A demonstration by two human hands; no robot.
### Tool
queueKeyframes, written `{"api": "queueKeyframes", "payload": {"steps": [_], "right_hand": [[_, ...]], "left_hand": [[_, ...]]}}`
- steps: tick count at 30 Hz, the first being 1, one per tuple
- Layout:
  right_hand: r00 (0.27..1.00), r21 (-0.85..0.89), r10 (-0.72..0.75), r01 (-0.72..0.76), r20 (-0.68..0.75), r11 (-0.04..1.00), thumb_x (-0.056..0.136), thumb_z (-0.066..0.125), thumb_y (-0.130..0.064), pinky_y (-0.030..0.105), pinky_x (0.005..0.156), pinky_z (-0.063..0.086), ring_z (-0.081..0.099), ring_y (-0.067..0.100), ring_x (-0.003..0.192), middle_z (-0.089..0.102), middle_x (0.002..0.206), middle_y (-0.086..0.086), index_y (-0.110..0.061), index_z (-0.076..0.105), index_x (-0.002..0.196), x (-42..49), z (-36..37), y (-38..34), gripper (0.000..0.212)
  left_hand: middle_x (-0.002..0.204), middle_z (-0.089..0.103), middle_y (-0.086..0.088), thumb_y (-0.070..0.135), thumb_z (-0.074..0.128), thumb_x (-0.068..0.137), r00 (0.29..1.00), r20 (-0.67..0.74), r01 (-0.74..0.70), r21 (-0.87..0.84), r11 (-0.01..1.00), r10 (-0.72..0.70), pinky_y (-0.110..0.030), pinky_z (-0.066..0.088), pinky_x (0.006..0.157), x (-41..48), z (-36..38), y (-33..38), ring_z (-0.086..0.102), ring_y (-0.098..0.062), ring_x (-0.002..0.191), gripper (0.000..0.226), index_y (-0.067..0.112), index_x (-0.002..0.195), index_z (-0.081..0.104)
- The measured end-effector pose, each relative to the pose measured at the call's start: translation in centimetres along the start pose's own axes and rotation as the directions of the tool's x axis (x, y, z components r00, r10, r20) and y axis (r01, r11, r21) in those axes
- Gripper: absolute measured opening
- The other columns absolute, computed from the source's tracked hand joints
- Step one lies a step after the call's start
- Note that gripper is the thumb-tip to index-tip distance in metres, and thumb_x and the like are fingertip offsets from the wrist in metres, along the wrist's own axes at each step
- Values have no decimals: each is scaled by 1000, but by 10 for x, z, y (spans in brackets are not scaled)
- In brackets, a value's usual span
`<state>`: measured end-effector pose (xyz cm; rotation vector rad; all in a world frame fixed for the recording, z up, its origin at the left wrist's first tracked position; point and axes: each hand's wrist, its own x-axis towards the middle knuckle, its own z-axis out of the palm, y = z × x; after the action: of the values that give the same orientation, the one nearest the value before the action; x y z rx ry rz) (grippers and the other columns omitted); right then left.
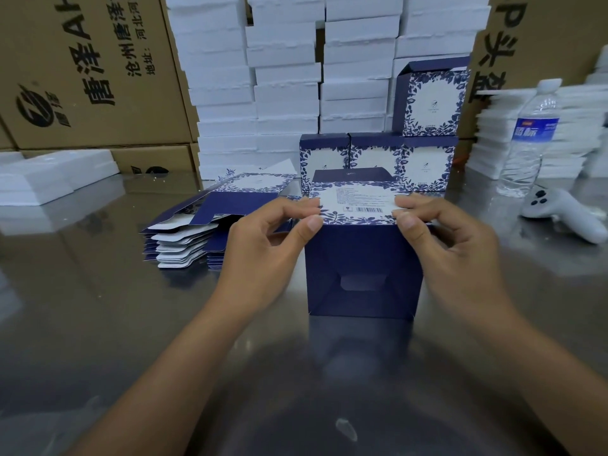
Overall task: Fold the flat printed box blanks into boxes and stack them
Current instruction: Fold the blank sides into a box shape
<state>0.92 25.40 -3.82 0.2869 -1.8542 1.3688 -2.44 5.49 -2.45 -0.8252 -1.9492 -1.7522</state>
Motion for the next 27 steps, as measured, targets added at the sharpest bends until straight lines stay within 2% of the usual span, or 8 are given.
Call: {"api": "queueKeyframes", "payload": {"steps": [5,8,10,14,17,20,22,27], "right_hand": [[999,12,-18,18,-30,1000,82,60,-46,32,100,43,52,0,119,59,121,-18,-44,68,79,-2,0,-3,9],[1000,31,-6,6,-17,1000,88,54,-43,17,98,40,54,-6,116,61,115,-22,-42,66,91,-2,-2,-2,13],[1000,48,8,-7,-13,999,85,53,-47,19,98,41,55,-6,113,63,113,-21,-41,66,93,-2,-2,0,16],[1000,18,5,-5,-2,1000,83,51,-54,31,102,43,56,-2,114,64,115,-16,-41,66,93,-1,-2,2,23],[1000,-13,4,-4,8,1000,84,48,-57,32,102,43,55,-2,115,64,117,-17,-43,65,95,0,-3,2,25],[1000,-12,21,-21,18,1000,86,47,-58,20,97,42,55,-5,114,63,117,-19,-43,66,95,0,-3,1,26],[999,27,47,-48,21,998,91,43,-50,9,91,40,54,-9,112,62,116,-23,-41,67,93,0,-4,1,26],[998,66,52,-54,34,996,96,42,-38,6,91,38,53,-10,112,61,117,-21,-35,68,93,1,-4,1,27]], "left_hand": [[102,68,18,38,57,78,1000,-1,-8,19,1000,8,-11,47,82,0,1,0,62,2,105,14,28,84,66],[104,67,19,38,55,80,1000,-2,-6,34,999,6,-9,46,81,0,1,1,62,4,105,15,28,84,65],[104,67,20,39,55,80,1000,-5,-6,40,999,6,-9,46,82,0,0,0,61,4,105,15,29,84,65],[104,67,19,39,54,81,1000,-22,-12,50,999,13,-11,47,83,0,0,-2,61,2,106,15,28,84,65],[104,67,20,39,54,81,999,-29,-19,58,998,20,-11,47,82,0,2,-2,61,2,107,14,29,83,64],[104,67,21,39,53,82,999,-28,-15,69,998,17,-12,48,83,0,1,-1,61,2,107,15,29,84,64],[103,67,21,39,52,82,999,-28,-13,65,998,15,-13,47,85,0,2,0,61,3,107,16,28,83,64],[105,68,18,40,52,82,999,-32,7,63,998,-5,-12,45,86,0,2,-1,61,2,107,19,26,83,65]]}}
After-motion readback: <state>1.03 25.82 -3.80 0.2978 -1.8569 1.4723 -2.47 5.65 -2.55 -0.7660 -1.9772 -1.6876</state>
